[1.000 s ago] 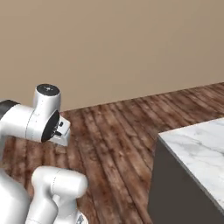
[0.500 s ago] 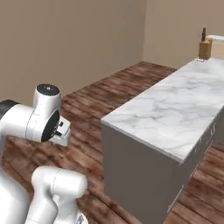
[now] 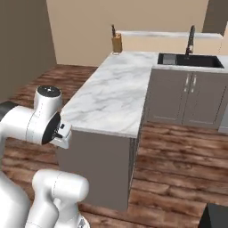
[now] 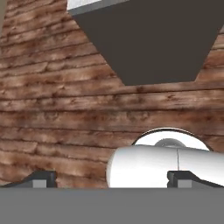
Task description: Place the sponge inside the microwave to prepare for sanitizing.
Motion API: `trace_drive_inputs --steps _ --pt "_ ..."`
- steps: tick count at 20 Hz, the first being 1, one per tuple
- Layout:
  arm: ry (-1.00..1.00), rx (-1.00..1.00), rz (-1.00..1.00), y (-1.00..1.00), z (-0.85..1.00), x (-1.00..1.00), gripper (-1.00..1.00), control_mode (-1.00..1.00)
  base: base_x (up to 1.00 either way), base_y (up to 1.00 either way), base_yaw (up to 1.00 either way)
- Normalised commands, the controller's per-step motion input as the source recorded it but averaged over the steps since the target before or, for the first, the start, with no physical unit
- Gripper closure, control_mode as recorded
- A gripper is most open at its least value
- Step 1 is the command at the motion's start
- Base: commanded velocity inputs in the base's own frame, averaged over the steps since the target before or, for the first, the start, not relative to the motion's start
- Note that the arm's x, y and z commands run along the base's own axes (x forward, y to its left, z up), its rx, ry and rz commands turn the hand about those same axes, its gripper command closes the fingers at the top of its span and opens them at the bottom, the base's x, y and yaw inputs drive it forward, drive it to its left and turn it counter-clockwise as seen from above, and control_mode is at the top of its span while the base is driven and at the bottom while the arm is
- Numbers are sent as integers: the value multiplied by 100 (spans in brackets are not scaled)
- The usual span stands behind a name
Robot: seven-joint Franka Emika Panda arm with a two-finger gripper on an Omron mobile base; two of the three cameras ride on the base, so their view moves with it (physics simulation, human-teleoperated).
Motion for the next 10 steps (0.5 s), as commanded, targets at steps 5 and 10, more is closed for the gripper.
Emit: trace_drive_inputs --steps 5,10 --pt "0 0 0 0 0 0 -100 100 30 16 -61" --pt "0 0 0 0 0 0 -100 100 32 18 -51"
